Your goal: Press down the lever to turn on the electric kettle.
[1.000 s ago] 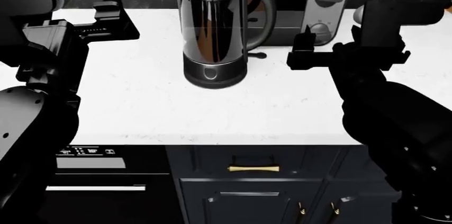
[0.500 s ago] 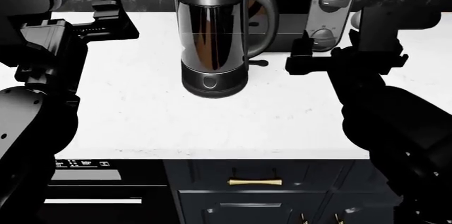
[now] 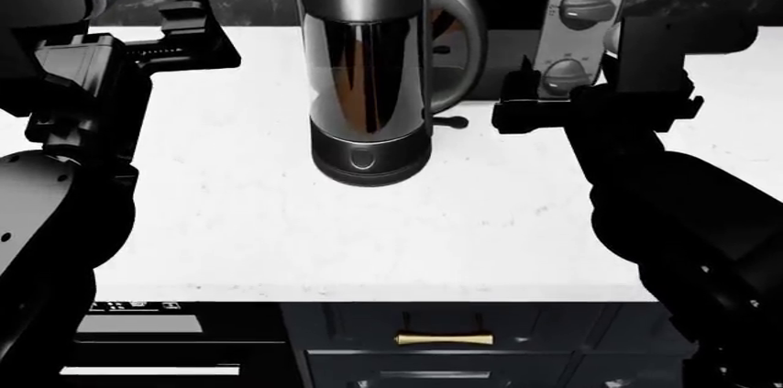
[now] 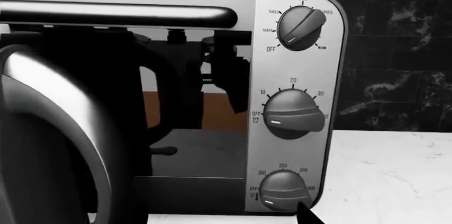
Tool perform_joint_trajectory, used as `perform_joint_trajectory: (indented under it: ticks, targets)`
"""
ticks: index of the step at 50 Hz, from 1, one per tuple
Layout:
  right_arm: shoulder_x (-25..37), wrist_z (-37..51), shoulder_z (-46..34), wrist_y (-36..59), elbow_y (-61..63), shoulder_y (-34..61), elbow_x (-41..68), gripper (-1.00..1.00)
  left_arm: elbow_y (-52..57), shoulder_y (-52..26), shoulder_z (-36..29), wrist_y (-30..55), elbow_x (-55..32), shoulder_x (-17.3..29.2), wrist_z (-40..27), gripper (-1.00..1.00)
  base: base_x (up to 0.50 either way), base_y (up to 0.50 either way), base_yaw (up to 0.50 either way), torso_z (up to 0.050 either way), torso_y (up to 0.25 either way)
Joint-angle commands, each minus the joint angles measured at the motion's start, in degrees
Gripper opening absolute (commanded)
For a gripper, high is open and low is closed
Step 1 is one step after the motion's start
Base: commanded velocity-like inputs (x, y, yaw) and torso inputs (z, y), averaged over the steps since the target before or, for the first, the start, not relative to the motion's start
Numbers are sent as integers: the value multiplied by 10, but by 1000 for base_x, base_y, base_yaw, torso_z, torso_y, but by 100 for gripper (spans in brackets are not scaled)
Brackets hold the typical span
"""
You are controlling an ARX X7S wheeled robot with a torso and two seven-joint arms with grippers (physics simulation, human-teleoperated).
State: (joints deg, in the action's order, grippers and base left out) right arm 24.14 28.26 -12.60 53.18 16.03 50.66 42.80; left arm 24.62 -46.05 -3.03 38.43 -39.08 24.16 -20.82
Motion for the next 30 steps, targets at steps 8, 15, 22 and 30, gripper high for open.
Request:
perform_joint_trajectory:
  ticks: [8,15,22,30]
  targets:
    - [4,4,0,2,4,-3,3,100,0,1,-2,-2,-2,1,-1,100,96,0,0,0,0]
    - [5,4,0,0,4,-4,4,100,-2,1,-3,-5,-1,1,-1,100,94,0,0,0,0]
    - [6,5,1,-2,4,-5,4,100,-3,1,-5,-7,-2,0,-1,100,88,0,0,0,0]
    - [7,5,-1,-3,3,-6,4,100,-7,1,-7,-10,-1,0,0,100,84,0,0,0,0]
